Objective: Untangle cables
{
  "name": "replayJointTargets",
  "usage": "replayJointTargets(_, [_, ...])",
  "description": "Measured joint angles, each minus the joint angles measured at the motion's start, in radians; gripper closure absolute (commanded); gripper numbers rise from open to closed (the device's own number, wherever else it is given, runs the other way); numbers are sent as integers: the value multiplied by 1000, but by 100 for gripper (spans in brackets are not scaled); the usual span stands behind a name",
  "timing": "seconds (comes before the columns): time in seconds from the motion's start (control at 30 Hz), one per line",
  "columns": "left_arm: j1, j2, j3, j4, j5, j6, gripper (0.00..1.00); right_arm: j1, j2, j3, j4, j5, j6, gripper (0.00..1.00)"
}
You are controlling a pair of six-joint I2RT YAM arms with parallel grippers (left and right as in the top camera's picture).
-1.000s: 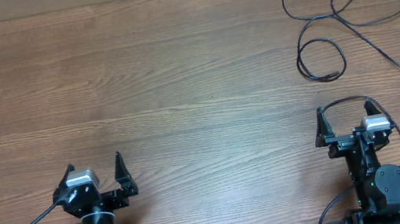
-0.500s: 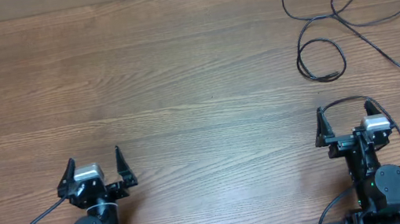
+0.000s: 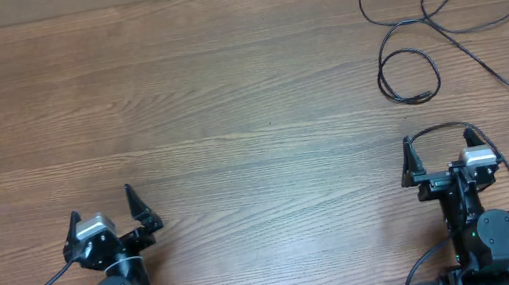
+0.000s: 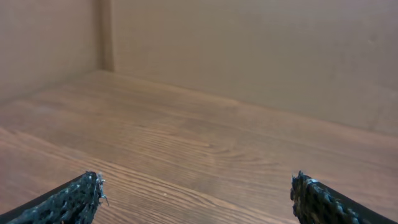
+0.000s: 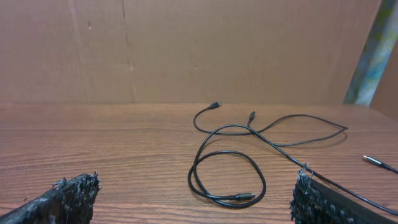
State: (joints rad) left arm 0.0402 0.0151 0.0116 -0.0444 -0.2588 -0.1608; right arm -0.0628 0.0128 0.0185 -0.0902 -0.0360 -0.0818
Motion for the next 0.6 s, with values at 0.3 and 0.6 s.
replayJointTargets(0.3, [0,0,0,-12,-10,77,0,0,0,0,0,0,0,0])
replayJointTargets(0.6, [0,0,0,-16,29,171,0,0,0,0,0,0,0,0])
